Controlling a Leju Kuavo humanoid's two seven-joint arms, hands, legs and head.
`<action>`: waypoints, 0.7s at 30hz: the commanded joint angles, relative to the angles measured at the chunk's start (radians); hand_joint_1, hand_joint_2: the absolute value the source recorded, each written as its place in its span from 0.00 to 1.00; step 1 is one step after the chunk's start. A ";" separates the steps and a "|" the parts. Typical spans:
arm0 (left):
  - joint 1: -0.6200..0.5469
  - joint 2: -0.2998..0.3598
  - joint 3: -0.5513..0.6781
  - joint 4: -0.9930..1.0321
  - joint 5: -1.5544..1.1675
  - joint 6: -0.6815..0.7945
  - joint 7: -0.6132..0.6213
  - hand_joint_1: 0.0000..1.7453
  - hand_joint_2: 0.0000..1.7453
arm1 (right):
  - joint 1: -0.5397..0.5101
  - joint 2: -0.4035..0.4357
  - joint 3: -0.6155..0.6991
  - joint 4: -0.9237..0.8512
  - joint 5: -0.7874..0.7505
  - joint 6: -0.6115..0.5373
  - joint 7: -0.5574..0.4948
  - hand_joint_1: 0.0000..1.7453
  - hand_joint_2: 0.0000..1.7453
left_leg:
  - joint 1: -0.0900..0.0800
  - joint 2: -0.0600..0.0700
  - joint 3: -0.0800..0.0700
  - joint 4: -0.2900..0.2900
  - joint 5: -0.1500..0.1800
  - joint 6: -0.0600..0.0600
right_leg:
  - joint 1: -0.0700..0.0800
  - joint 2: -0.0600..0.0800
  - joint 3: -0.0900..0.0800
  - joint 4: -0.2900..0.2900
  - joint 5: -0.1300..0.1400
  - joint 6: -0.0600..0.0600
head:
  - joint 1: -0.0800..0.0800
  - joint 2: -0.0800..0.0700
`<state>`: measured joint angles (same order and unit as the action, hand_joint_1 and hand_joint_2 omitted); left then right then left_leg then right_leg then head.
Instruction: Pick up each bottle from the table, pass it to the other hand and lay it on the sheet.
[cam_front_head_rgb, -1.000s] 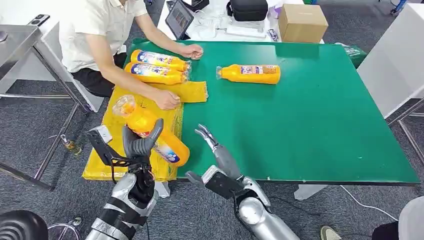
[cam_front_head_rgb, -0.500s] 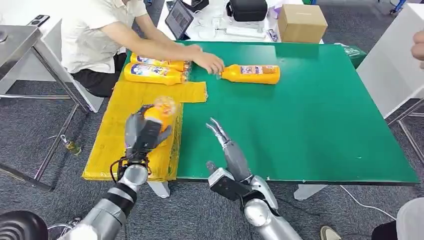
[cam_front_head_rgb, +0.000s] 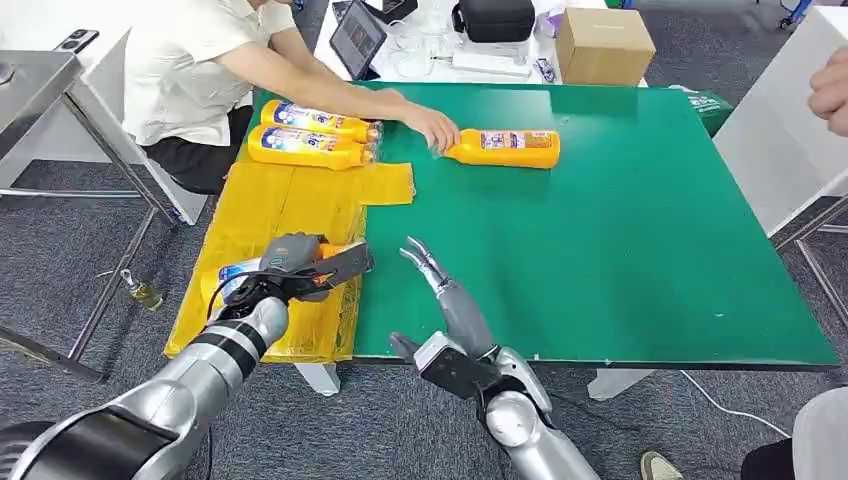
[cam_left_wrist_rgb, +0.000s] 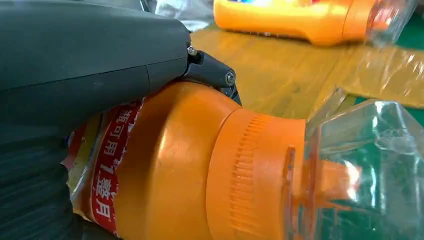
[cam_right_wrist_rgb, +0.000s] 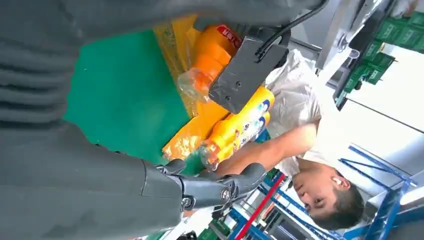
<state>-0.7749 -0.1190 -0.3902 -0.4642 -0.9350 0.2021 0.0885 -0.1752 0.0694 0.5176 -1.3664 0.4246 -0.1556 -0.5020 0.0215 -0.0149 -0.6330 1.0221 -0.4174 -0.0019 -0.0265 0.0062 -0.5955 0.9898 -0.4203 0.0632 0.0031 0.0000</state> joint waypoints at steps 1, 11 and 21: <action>-0.065 -0.006 0.008 0.136 0.016 -0.050 -0.004 1.00 1.00 | -0.019 0.010 -0.036 0.052 -0.008 0.013 -0.005 0.00 1.00 | 0.001 0.003 0.005 0.000 -0.002 0.001 | 0.002 0.001 0.005 -0.001 -0.001 -0.004 | -0.001 0.000; -0.025 -0.036 0.068 0.100 0.086 -0.072 -0.130 0.00 1.00 | -0.008 0.012 -0.044 0.082 -0.017 0.011 -0.022 0.00 1.00 | 0.000 0.001 0.003 0.000 -0.001 0.001 | 0.001 -0.001 0.003 -0.001 -0.001 -0.002 | 0.000 0.000; 0.166 -0.096 0.031 -0.233 0.230 0.212 -0.447 0.00 1.00 | 0.006 0.021 -0.057 0.148 -0.051 -0.017 -0.055 0.00 0.00 | 0.000 0.002 0.006 -0.001 -0.002 0.002 | 0.001 0.000 0.006 -0.002 -0.001 -0.003 | 0.000 0.000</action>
<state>-0.7106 -0.1912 -0.2880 -0.4850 -0.6653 0.2351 -0.2908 -0.1604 0.0794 0.4894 -1.3226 0.3838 -0.1633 -0.5421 0.0213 -0.0153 -0.6336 1.0221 -0.4175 -0.0018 -0.0266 0.0059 -0.5957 0.9897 -0.4205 0.0634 0.0027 0.0000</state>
